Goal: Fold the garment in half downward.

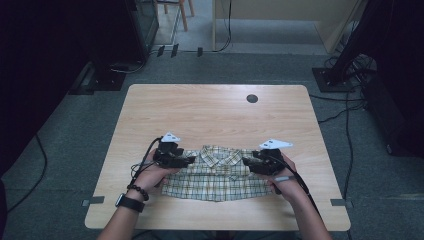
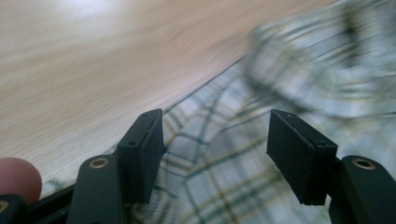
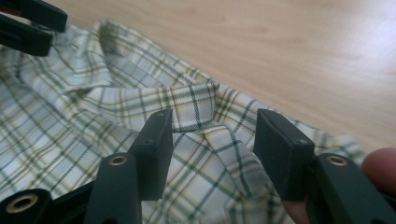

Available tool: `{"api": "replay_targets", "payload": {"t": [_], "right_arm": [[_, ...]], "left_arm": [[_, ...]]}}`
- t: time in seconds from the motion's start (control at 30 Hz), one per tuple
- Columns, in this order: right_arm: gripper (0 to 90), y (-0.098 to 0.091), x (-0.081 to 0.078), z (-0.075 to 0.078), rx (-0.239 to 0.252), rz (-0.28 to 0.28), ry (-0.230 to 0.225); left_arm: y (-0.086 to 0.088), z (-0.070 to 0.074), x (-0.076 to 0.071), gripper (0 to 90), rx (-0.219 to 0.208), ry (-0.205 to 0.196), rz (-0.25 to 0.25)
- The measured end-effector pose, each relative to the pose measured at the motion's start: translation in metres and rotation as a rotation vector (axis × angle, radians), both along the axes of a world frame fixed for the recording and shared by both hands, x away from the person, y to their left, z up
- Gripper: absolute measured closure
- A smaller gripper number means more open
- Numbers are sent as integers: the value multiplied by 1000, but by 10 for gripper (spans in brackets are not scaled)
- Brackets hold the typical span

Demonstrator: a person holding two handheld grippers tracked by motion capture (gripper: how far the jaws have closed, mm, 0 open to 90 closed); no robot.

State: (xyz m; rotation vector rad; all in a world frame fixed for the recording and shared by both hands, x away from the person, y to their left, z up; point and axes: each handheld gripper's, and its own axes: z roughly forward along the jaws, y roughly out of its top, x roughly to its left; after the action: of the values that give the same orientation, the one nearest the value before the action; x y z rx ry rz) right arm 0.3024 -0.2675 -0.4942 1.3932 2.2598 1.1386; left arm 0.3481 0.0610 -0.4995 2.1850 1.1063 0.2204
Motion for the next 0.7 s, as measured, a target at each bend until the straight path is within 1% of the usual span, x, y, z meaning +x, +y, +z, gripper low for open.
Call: {"api": "replay_targets", "payload": {"t": [0.03,0.07,0.1,0.13,0.17,0.23,0.27,0.33,0.4,0.47,0.5,0.57,0.63,0.7], "right_arm": [[502,2,2,-3,-16,-4,9],[546,4,3,-7,-32,-10,26],[586,4,3,-11,-45,-7,33],[643,5,2,-14,-61,-6,28],[704,5,1,-15,-73,-10,17],[806,2,0,-16,-67,-22,4],[849,0,-1,-15,-62,-24,-6],[885,-2,-4,-10,-51,-20,-29],[892,-3,-7,-4,-48,-4,-48],[893,-2,-13,2,-43,23,-66],[892,-2,-16,5,-42,30,-73],[892,-3,-24,11,-34,57,-95],[892,-5,-33,15,-28,78,-115],[890,-7,-41,17,-22,98,-125]], "left_arm": [[-2,-2,-1,397,4,-1,-3],[-3,-2,-3,431,14,-11,-9],[-4,-1,-5,462,22,-31,-24],[-5,0,-7,535,22,-42,-35],[-5,2,-9,586,26,-55,-44],[-4,4,-11,695,25,-73,-52],[-3,6,-11,753,20,-77,-59],[-2,7,-13,833,-4,-64,-88],[-1,9,-16,856,-17,-58,-124],[-1,11,-20,858,-34,-60,-151],[0,14,-23,856,-49,-63,-167],[3,19,-29,849,-66,-76,-192],[8,24,-36,839,-92,-80,-212],[14,26,-43,837,-112,-74,-232]]}}
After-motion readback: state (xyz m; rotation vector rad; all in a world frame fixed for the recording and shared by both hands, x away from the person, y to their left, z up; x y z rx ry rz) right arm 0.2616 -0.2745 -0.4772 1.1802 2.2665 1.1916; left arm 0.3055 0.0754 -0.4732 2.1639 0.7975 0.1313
